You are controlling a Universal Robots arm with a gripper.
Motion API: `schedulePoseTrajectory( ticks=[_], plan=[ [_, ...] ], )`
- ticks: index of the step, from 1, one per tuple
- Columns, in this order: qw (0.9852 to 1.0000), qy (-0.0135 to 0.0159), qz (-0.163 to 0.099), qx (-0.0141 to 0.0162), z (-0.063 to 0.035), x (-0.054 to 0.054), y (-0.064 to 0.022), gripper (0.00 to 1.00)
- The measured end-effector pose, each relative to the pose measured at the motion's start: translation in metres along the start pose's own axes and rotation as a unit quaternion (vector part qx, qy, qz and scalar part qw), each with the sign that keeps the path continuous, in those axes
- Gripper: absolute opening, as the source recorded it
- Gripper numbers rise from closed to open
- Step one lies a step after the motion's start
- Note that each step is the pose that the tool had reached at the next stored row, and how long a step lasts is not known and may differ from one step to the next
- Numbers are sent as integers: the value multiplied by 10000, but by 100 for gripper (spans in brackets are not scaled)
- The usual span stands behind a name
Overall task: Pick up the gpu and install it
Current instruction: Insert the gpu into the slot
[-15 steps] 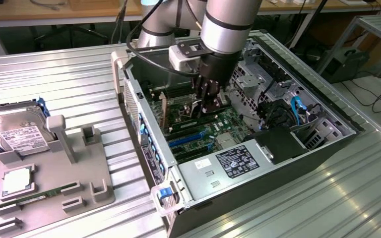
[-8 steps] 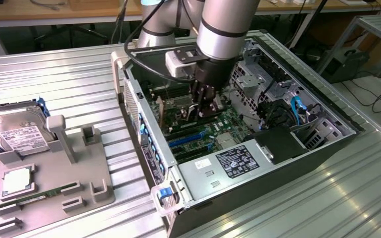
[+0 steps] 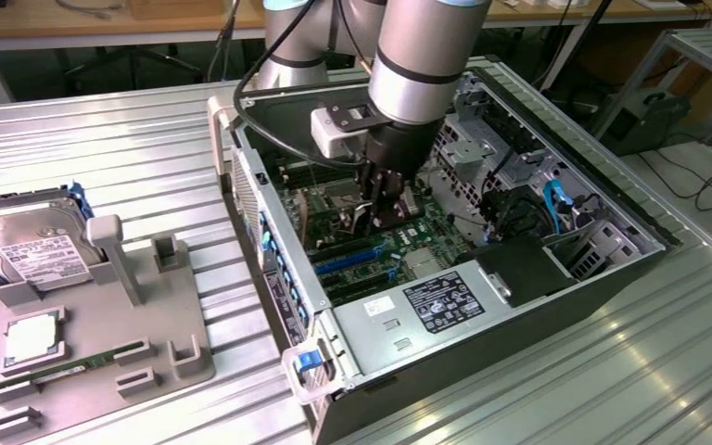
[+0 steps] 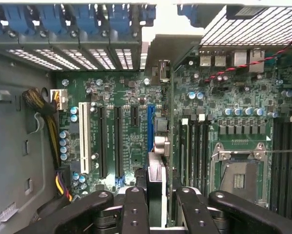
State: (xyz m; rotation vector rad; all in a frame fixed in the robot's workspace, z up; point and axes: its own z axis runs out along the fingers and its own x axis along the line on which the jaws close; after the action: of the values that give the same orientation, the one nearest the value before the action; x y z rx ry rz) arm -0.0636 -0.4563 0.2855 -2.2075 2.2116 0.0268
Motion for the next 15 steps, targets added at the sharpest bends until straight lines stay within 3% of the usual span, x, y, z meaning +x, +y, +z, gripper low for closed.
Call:
schedulePoseTrajectory(
  ticks=[8,15],
  plan=[
    [10000,-5,-15,4,97,36,4,27],
    [10000,-5,-14,4,99,36,5,27]
  ],
)
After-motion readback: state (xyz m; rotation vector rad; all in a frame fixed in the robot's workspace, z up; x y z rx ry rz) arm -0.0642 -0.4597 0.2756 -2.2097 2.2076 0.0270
